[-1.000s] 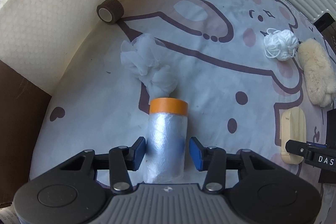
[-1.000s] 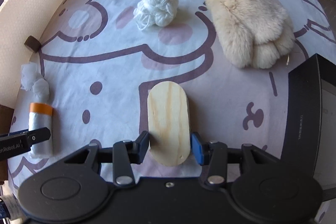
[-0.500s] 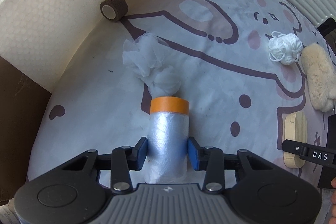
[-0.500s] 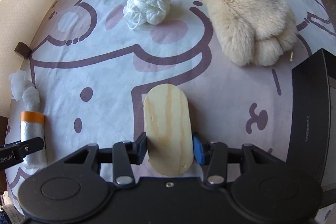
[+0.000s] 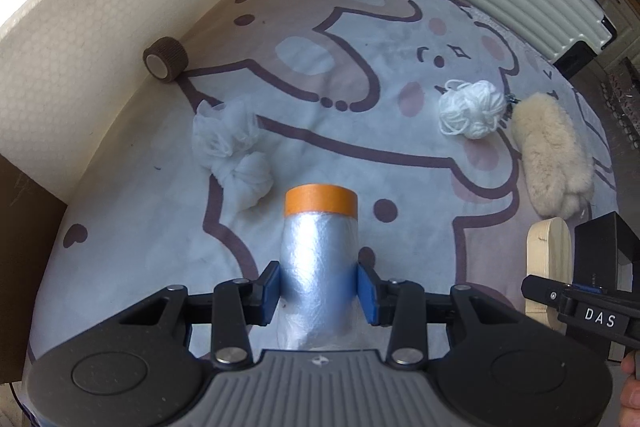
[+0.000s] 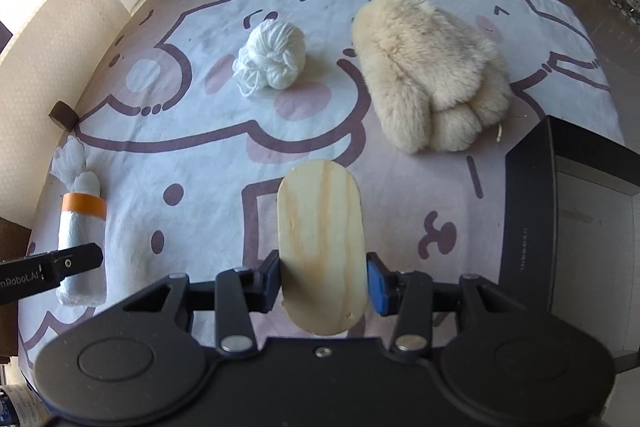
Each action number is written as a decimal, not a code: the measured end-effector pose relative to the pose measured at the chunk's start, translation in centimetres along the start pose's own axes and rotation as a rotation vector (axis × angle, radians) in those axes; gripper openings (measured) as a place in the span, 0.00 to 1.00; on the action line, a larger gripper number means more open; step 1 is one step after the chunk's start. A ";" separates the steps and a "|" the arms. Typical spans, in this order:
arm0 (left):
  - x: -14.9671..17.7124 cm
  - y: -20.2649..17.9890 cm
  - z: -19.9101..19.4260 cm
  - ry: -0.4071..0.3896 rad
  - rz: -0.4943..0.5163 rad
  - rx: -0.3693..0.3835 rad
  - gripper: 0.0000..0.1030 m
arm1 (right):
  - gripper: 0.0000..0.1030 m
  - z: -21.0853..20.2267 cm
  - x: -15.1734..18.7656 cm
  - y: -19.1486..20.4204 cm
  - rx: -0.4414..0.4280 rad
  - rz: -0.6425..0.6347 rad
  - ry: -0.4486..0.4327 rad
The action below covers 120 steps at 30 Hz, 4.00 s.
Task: Organize objects
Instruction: 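Lift the plastic roll with the left tool while the right tool lifts the wooden block, then carry the plastic roll over the black box while the right tool carries the wooden block alongside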
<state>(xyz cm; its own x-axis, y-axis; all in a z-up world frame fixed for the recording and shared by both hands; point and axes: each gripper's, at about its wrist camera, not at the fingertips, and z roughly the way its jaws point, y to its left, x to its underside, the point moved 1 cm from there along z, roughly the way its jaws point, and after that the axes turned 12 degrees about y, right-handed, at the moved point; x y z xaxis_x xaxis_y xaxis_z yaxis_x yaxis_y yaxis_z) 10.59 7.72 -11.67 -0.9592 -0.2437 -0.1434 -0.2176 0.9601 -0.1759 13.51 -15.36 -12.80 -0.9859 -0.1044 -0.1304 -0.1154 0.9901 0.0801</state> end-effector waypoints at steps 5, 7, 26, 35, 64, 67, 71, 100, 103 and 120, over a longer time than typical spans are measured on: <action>0.6 -2.1 -1.5 -0.046 0.042 0.007 0.40 | 0.43 -2.2 1.1 -1.3 0.000 0.018 -0.051; 0.8 -3.0 -2.2 -0.068 0.065 -0.001 0.40 | 0.43 -3.2 1.7 -1.8 0.007 0.024 -0.074; 3.9 -9.1 -8.4 -0.257 0.231 -0.060 0.40 | 0.43 -10.5 5.2 -5.2 0.060 0.077 -0.296; 4.5 -9.0 -10.4 -0.313 0.211 -0.048 0.40 | 0.43 -12.7 5.5 -4.8 0.039 0.083 -0.378; 5.2 -16.1 -8.6 -0.306 0.291 0.000 0.40 | 0.43 -12.9 6.2 -10.1 0.061 0.128 -0.418; 5.6 -17.2 -8.5 -0.300 0.307 0.015 0.40 | 0.43 -13.2 6.8 -11.4 0.072 0.151 -0.418; 6.3 -18.6 -8.5 -0.299 0.335 0.034 0.40 | 0.43 -13.6 7.8 -13.3 0.089 0.196 -0.416; 9.0 -27.6 -6.6 -0.247 0.445 0.161 0.40 | 0.43 -14.4 11.3 -21.3 0.173 0.304 -0.405; 9.0 -28.2 -6.1 -0.233 0.442 0.180 0.40 | 0.43 -14.1 11.4 -21.8 0.164 0.316 -0.401; 7.3 -29.0 -1.6 -0.079 0.336 0.281 0.40 | 0.43 -9.6 9.8 -23.4 0.126 0.334 -0.308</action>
<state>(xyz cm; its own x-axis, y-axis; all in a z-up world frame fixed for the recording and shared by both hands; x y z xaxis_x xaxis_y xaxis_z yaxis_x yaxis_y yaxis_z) 9.61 -21.70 -6.07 -0.9493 0.0551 -0.3097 0.1715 0.9159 -0.3629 5.44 -40.48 -6.50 -0.8825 0.2361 -0.4067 0.2367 0.9703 0.0496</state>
